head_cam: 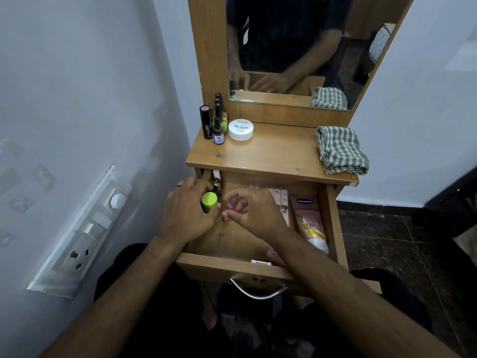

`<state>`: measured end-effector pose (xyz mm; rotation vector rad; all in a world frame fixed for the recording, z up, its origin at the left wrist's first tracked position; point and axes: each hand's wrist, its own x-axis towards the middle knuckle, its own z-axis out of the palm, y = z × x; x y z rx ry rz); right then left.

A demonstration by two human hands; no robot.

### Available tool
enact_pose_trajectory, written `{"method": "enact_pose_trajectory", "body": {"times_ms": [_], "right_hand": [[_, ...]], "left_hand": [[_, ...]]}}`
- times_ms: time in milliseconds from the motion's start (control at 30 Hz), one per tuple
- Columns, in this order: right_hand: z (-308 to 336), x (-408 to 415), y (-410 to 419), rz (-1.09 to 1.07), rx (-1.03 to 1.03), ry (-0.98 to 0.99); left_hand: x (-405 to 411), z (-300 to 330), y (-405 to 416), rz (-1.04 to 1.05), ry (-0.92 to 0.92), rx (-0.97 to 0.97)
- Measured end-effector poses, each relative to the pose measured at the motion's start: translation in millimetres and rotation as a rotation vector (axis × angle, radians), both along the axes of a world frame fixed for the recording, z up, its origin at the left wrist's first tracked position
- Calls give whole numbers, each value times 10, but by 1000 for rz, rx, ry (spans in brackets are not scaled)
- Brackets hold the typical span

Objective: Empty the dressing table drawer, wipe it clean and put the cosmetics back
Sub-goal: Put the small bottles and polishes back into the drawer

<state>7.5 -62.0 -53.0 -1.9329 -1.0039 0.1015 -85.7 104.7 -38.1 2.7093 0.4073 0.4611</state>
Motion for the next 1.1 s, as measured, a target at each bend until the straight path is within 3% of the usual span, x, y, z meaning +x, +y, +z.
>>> {"method": "enact_pose_trajectory", "body": {"times_ms": [367,767,1100], "right_hand": [[9,-188,170,204,-146,-218],[75,-240,219,235,-209,-517],[64,-188,240,291,-275,-533]], "left_hand": [[-67,92,7,93,-301,-291],[-61,94,7,72,-327,-282],[-67,92,4,79,-328,-287]]}}
